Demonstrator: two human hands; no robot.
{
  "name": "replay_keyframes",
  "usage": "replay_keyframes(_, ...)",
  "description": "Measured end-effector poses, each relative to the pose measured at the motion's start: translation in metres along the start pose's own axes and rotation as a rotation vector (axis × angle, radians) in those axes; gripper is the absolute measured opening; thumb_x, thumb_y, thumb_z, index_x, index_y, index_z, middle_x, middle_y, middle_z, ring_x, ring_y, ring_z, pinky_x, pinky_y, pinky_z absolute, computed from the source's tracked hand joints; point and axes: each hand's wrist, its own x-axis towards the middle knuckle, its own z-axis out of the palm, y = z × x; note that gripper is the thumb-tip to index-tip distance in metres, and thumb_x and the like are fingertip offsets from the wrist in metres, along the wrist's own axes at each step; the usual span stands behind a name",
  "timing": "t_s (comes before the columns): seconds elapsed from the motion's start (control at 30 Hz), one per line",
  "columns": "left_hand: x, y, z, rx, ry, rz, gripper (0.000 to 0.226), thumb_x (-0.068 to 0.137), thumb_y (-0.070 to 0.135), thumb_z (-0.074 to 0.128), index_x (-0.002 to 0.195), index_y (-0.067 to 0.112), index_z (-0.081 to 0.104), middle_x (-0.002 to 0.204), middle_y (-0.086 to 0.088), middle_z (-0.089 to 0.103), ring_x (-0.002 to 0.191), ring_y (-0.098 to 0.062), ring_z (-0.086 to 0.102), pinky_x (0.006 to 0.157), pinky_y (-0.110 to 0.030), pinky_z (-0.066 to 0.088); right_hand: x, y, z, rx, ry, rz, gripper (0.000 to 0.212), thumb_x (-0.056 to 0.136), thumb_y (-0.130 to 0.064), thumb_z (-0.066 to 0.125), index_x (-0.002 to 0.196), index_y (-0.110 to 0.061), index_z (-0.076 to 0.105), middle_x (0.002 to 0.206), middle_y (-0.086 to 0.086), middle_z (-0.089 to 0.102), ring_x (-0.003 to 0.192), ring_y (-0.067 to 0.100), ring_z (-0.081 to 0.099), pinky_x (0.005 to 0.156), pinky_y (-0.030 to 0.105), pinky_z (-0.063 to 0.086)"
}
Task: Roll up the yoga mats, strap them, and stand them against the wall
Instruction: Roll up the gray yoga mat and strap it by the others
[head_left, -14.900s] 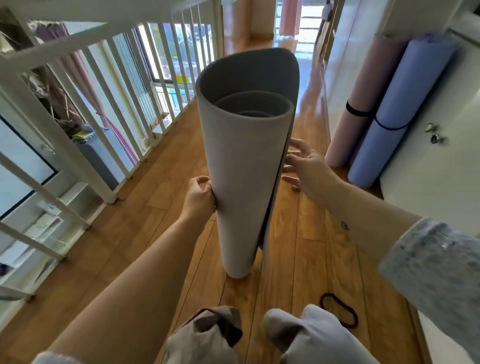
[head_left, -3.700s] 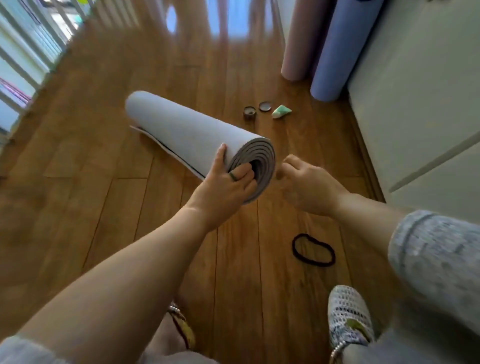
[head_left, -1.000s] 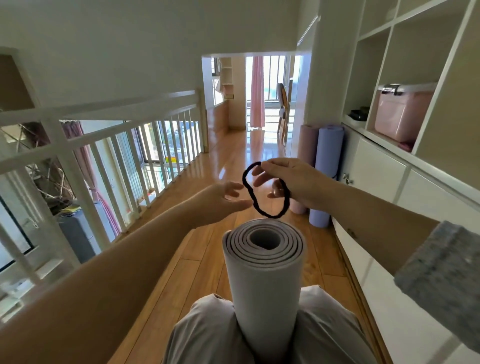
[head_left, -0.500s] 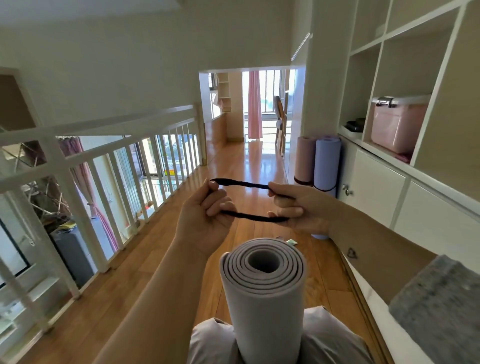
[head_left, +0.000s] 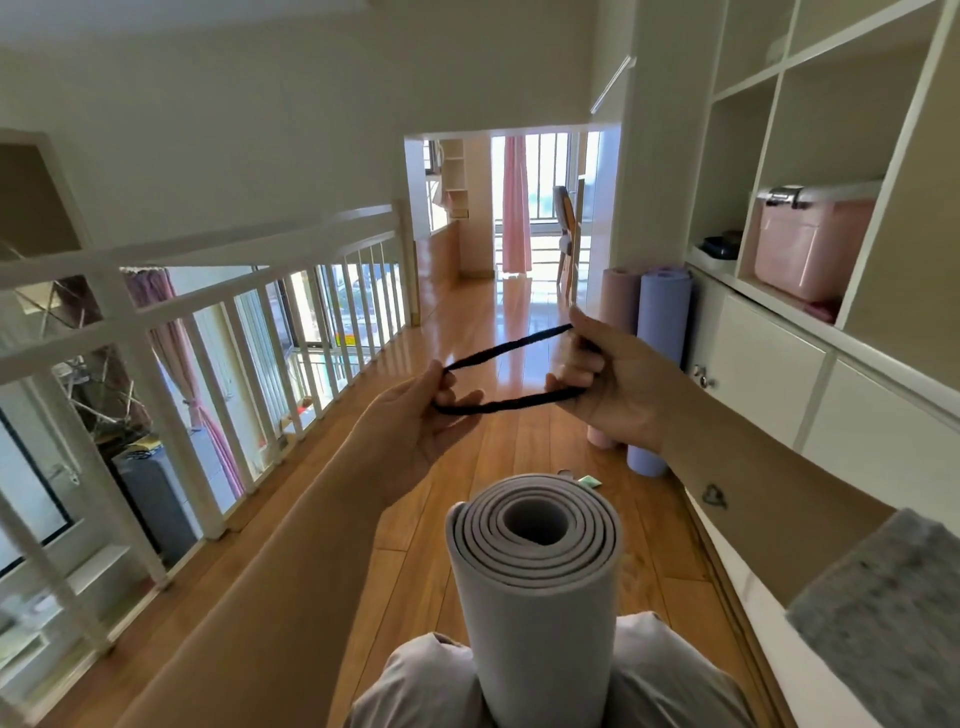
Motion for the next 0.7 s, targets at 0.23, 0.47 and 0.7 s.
replay_keyframes(0.23,-0.001,0.004,0.012,-0.478,-0.178,-0.006,0.038,0.093,0.037,0.046,0.065,0.015,0.061,0.058,0.007,0.042,0.045,-0.004,0.034,0.045,-0.013,0.035,-0.01,0.013,0.002,-0.281,-0.126,0.179,0.034,0.084,-0.037,0.054,0.085,-0.01,0.074,0.041,-0.006,0.032,0.033,0.004,0.027,0.06,0.019,0.047)
replay_keyframes(0.47,-0.003,0.006,-0.002,-0.162,-0.236,-0.196,0.018,0.089,0.027,0.049,0.097,0.012,0.056,0.057,0.005,0.039,0.035,-0.002,0.031,0.038,-0.014,0.037,-0.005,0.003,0.008,-0.312,-0.14,0.197,0.043,0.08,-0.047,0.053,0.095,-0.01,0.071,0.072,0.003,0.061,0.053,0.013,0.053,0.076,0.034,0.055)
replay_keyframes(0.7,-0.013,0.009,0.001,0.153,-0.392,-0.302,0.011,0.087,0.019,0.06,0.091,0.01,0.056,0.067,-0.002,0.046,0.048,-0.009,0.047,0.05,-0.024,0.048,-0.002,-0.003,0.016,-0.737,-0.2,0.282,0.03,0.079,-0.038,0.059,0.086,-0.011,0.069,0.076,0.002,0.062,0.071,0.013,0.056,0.076,0.029,0.054)
